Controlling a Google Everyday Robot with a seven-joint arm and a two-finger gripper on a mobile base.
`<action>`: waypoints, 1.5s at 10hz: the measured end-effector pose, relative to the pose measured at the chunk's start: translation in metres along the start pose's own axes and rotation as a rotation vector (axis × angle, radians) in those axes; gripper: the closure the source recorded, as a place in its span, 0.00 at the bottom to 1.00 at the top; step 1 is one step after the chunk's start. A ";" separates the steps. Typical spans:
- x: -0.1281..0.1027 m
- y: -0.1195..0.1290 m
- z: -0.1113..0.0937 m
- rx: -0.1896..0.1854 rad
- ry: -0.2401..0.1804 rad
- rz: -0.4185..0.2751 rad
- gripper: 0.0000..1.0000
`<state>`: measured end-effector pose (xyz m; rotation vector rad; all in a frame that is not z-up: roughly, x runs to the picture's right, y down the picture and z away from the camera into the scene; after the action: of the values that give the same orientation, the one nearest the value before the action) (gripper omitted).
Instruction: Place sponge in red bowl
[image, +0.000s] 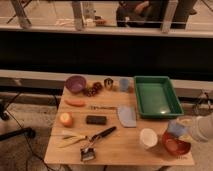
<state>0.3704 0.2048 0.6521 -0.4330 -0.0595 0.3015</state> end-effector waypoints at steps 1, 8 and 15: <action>0.005 0.002 0.001 -0.004 0.007 0.008 1.00; 0.014 0.016 0.010 -0.028 0.008 0.010 1.00; -0.002 -0.003 0.014 -0.027 -0.002 -0.033 0.46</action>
<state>0.3680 0.2073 0.6662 -0.4583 -0.0729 0.2693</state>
